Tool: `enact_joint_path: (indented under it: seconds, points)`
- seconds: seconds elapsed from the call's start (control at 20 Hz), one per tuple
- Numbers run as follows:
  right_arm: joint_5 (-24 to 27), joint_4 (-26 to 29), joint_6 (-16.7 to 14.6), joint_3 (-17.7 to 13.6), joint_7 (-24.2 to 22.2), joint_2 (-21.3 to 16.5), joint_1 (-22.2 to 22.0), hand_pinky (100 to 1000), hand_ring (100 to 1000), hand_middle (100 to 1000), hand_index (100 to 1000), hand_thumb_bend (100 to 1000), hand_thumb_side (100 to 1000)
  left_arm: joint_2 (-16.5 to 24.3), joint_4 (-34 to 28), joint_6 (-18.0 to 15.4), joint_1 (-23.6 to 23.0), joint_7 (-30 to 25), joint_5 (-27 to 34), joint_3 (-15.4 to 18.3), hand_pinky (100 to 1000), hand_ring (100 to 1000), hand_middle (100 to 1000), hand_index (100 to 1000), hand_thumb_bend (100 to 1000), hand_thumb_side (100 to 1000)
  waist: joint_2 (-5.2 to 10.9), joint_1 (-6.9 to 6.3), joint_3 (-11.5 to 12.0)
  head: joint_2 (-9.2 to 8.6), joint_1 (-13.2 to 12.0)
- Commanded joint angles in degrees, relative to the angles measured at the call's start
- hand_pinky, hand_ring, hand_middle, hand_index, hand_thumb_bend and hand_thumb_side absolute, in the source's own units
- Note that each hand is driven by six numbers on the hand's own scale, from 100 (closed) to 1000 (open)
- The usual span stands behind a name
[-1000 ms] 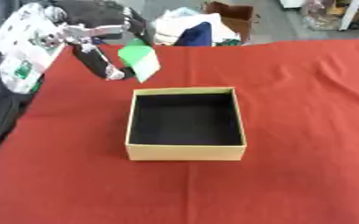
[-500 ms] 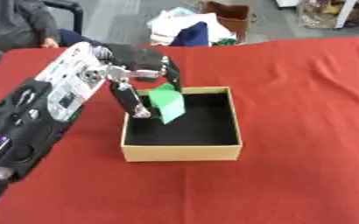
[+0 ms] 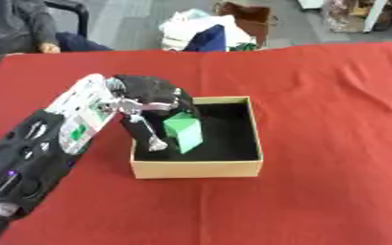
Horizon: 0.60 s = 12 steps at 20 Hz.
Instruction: Pick up objects on the table and place them in the box.
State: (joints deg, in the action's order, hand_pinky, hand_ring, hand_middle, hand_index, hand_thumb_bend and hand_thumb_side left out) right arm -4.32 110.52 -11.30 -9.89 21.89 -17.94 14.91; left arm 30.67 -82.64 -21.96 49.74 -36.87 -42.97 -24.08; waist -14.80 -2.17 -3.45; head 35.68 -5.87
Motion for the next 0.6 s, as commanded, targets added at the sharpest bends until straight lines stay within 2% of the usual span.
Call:
enact_joint_path:
  seconds: [0.05, 0.2, 0.45, 0.6]
  points:
    - [0.2, 0.7, -0.2, -0.6, 0.0, -1.0, 0.6, 645, 763, 799, 905, 100, 533, 4.1, -4.7, 1.1, -0.3, 2.7, -0.4, 2.1, 870, 811, 778, 914, 537, 471, 0.92, 0.02, 0.3, -0.64, 0.2]
    - [0.1, 0.7, -0.2, -0.6, 0.0, -1.0, 0.6, 645, 763, 799, 906, 100, 533, 6.2, -9.1, 2.6, -1.8, 5.0, -0.5, 3.4, 889, 824, 803, 929, 657, 586, 0.88, -0.04, 0.4, -0.66, 0.2]
    - [0.1, 0.7, -0.2, -0.7, 0.1, -1.1, 0.6, 645, 763, 799, 906, 100, 532, 8.5, -14.4, 4.7, -4.6, 7.9, 0.3, 6.3, 882, 822, 803, 925, 676, 622, 0.94, 0.03, 0.4, -0.86, 0.2]
    - [0.0, 0.6, -0.1, -0.7, 0.1, -1.1, 0.6, 645, 764, 798, 906, 100, 532, 9.7, -17.7, 6.2, -6.4, 10.2, 2.0, 8.7, 866, 813, 792, 917, 642, 607, 0.97, 0.02, 0.6, -0.96, 0.4]
